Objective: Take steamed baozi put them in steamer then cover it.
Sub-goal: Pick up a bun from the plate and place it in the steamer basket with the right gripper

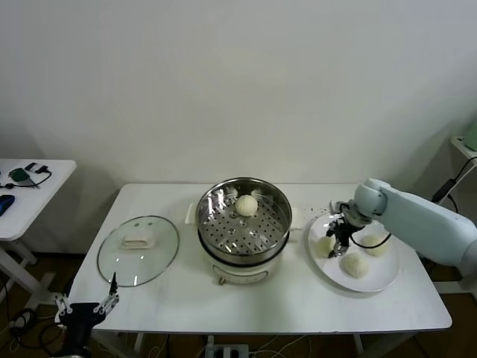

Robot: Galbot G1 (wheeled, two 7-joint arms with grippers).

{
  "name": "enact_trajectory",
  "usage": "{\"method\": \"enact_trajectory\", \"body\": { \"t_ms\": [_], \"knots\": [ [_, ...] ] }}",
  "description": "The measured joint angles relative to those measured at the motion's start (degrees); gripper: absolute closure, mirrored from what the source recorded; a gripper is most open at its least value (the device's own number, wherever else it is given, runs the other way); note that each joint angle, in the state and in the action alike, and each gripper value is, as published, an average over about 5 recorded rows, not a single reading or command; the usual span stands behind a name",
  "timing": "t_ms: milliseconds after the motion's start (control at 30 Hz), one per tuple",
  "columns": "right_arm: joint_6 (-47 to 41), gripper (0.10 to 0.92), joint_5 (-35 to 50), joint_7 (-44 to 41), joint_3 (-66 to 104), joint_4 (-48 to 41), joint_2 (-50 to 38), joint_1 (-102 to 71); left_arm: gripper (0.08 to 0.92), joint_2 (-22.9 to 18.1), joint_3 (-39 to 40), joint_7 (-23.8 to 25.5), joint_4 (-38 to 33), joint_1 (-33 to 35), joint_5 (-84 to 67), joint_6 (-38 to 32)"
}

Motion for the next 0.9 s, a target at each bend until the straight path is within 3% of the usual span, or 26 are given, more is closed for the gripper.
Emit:
{"method": "enact_trajectory", "body": {
  "t_ms": [400, 633, 900],
  "knots": [
    [-1.0, 0.364, 18.7, 0.8, -17.5, 3.2, 7.3, 23.9, 0.177, 0.3, 1.6, 0.2, -0.8, 0.5, 0.3, -0.4],
    [-4.1, 0.364, 27.2, 3.9, -20.5, 4.1, 15.8, 28.0, 0.177, 0.1, 2.8, 0.5, -1.2, 0.4, 0.5, -0.5],
    [-7.1, 0.355, 31.4, 6.7, -23.2, 4.8, 25.1, 27.8, 0.177, -0.1, 2.9, 0.5, -1.4, -0.1, 0.6, -0.6]
  ]
}}
